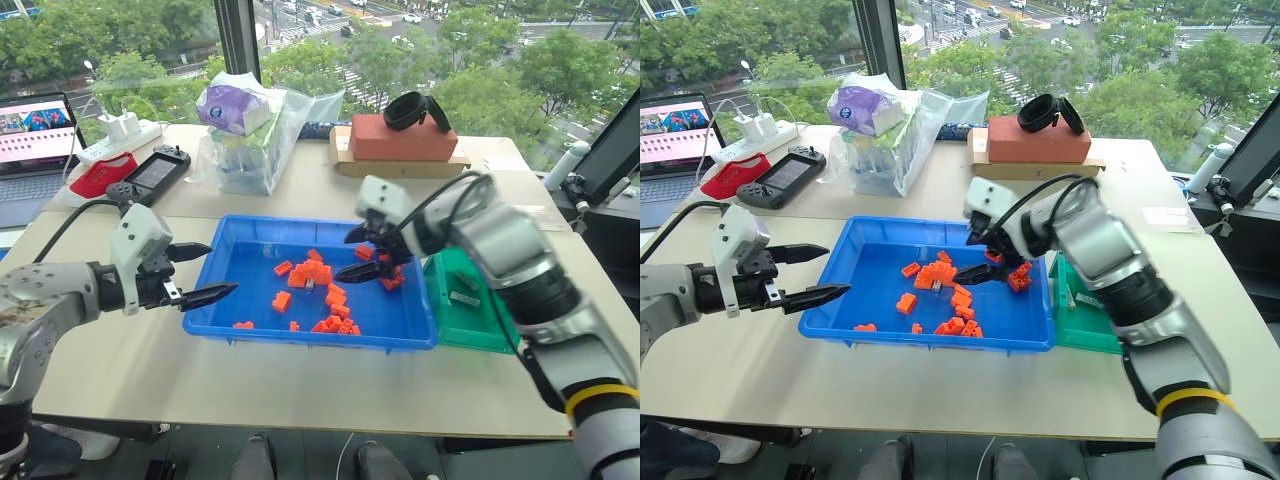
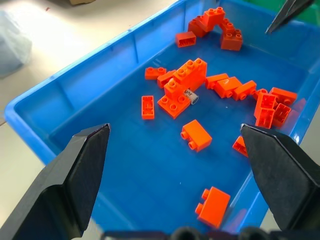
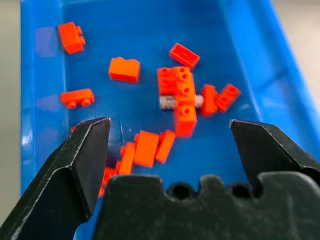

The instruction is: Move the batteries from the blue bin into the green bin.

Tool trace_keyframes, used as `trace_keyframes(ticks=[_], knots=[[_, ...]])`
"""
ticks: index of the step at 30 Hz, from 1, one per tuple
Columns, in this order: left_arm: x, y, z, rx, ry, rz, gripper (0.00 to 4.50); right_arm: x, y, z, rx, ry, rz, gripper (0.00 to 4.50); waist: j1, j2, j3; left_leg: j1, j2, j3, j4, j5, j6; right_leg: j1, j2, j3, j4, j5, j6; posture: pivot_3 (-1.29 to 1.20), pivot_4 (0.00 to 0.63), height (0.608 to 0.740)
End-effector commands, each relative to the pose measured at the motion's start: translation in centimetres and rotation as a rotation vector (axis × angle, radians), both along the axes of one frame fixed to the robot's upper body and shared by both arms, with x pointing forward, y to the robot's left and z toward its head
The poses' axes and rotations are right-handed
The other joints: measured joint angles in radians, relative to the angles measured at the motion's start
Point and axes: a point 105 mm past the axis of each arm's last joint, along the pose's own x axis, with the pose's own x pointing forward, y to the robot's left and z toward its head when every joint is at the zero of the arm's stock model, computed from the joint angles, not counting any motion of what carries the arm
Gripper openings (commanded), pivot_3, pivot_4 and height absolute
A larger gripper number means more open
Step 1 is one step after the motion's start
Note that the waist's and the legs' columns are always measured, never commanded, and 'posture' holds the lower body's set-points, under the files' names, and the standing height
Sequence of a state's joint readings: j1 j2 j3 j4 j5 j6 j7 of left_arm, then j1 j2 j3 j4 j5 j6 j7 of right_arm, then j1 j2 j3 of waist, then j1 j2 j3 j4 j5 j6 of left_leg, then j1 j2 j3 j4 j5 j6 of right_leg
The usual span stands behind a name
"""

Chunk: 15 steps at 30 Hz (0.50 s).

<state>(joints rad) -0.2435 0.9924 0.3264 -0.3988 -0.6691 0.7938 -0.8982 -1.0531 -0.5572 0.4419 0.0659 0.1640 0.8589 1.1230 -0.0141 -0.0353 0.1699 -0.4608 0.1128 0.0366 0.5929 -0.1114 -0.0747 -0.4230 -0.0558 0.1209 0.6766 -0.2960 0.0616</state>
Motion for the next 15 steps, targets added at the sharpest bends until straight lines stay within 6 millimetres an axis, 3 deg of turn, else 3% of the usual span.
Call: trace_keyframes(ticks=[1,3,4,7,15], knots=[[-0.8,0.4,1.2,0.018,-0.05,0.033,4.5,1.0,0.8,-0.6,0.018,-0.028,-0.01,4.44,0.0,0.0,0.0,0.0,0.0,0.0,0.0,0.0,0.0,0.0,0.0,0.0,0.0,0.0,0.0,0.0,0.15,0.735],[-1.1,0.4,1.2,0.017,-0.047,0.041,4.5,1.6,1.2,-1.0,0.023,-0.025,-0.022,4.44,0.0,0.0,0.0,0.0,0.0,0.0,0.0,0.0,0.0,0.0,0.0,0.0,0.001,0.0,0.0,0.0,0.15,0.735],[-1.2,0.4,1.1,0.014,-0.045,0.044,4.5,1.8,1.5,-1.2,0.025,-0.023,-0.027,3.93,-0.001,0.0,0.0,0.0,0.0,0.0,0.0,0.0,0.0,-0.001,0.0,0.0,0.001,0.0,0.0,0.0,0.15,0.735],[-1.9,0.3,1.1,-0.003,-0.032,0.043,4.5,2.0,2.7,-2.1,0.021,-0.021,-0.029,3.13,-0.003,0.0,0.0,0.0,0.0,0.0,0.0,0.0,0.0,-0.001,0.0,0.0,0.001,0.0,0.0,0.0,0.15,0.735],[-2.7,0.5,0.8,-0.013,-0.013,0.065,4.5,2.4,4.3,-3.7,0.02,0.019,-0.044,3.13,-0.004,0.0,0.0,0.0,0.0,0.0,0.0,0.0,0.0,-0.001,0.0,0.0,0.002,0.0,0.0,0.0,0.15,0.735]])
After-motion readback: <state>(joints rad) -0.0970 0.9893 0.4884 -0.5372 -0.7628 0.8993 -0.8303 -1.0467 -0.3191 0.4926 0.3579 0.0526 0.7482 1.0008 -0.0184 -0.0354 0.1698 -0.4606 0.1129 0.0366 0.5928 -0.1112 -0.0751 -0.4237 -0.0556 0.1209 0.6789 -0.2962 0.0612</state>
